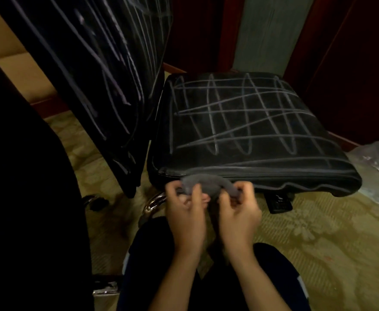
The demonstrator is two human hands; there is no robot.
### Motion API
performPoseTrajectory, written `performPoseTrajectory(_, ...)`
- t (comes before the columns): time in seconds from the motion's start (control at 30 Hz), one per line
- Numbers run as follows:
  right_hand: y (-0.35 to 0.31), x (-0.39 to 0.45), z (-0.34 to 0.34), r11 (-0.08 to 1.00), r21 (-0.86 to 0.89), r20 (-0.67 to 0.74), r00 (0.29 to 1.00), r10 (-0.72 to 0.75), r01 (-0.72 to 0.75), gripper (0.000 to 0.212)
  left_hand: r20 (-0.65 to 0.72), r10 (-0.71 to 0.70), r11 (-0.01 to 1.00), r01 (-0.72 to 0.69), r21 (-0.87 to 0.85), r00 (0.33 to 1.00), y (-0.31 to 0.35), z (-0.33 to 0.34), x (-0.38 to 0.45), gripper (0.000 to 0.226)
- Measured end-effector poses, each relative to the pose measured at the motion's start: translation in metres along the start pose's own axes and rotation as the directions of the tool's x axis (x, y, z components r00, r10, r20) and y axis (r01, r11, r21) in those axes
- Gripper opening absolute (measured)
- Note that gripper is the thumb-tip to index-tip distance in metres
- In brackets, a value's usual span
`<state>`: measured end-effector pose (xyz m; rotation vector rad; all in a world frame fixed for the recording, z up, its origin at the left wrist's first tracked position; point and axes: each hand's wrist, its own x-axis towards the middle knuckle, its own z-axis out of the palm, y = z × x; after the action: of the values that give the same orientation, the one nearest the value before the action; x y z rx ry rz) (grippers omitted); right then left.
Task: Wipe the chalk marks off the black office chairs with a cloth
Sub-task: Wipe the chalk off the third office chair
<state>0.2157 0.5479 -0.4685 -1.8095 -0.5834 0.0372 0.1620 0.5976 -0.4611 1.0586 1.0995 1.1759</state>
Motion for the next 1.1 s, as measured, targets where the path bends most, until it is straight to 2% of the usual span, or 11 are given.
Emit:
performPoseTrajectory(0.13,-0.005,0.009,-0.005,1.0,0.017,-0.008,1.0,-0.014,0.014,0.017,-0.011,0.011,0.998,-0.011,-0.058,1.0,-0.002,0.001,-0.002,0.018)
performPoseTrajectory(0.23,-0.018,-0.004,0.03,0.997,0.079,0.089,0.996,-0.026,0.019,0.024,-0.089,0.003,0.998,-0.008,-0.057,0.996,0.001,-0.029,0.029,0.011)
performPoseTrajectory(0.3,-0.022,-0.014,0.05,0.991,0.129,0.142,0.988,-0.055,0.036,0.023,-0.104,-0.038,0.998,0.032,-0.057,0.994,0.005,-0.049,0.05,0.018)
performPoseTrajectory(0.43,-0.013,-0.013,0.058,0.973,0.208,0.172,0.975,-0.137,0.1,0.021,0.049,-0.028,1.0,0.027,0.012,0.998,0.008,-0.069,0.057,0.018)
performPoseTrajectory(0.5,-0.009,-0.013,0.052,0.971,0.219,0.22,0.964,-0.149,0.1,0.018,0.064,-0.042,0.999,0.042,0.009,0.997,0.008,-0.07,0.052,0.014)
performPoseTrajectory(0.6,-0.008,-0.009,0.038,0.981,0.177,0.248,0.961,-0.12,0.077,0.015,0.005,-0.059,0.997,0.059,0.045,0.998,0.008,-0.057,0.043,0.012)
performPoseTrajectory(0.73,0.005,0.005,0.005,0.998,0.06,0.155,0.987,-0.037,0.028,0.012,-0.05,-0.076,0.969,0.086,0.232,0.996,0.0,-0.019,0.014,0.037)
performPoseTrajectory(0.77,0.006,0.007,0.001,0.998,0.065,0.132,0.991,-0.002,-0.006,0.012,-0.042,-0.053,0.969,0.062,0.238,0.998,-0.001,-0.011,0.007,0.033)
performPoseTrajectory(0.83,0.005,0.004,0.001,0.995,0.085,0.111,0.993,0.041,-0.051,0.013,-0.033,0.004,0.986,0.001,0.167,0.999,0.001,-0.006,0.001,0.022)
performPoseTrajectory(0.9,-0.003,-0.004,0.011,0.995,0.09,0.118,0.992,0.039,-0.049,0.015,-0.04,-0.017,0.997,0.02,0.075,0.999,0.003,-0.012,0.006,0.025)
performPoseTrajectory(1.1,-0.028,-0.027,0.047,0.973,0.183,0.256,0.962,0.093,-0.143,0.02,-0.197,-0.01,0.996,0.026,0.082,0.98,-0.004,-0.046,0.043,0.016)
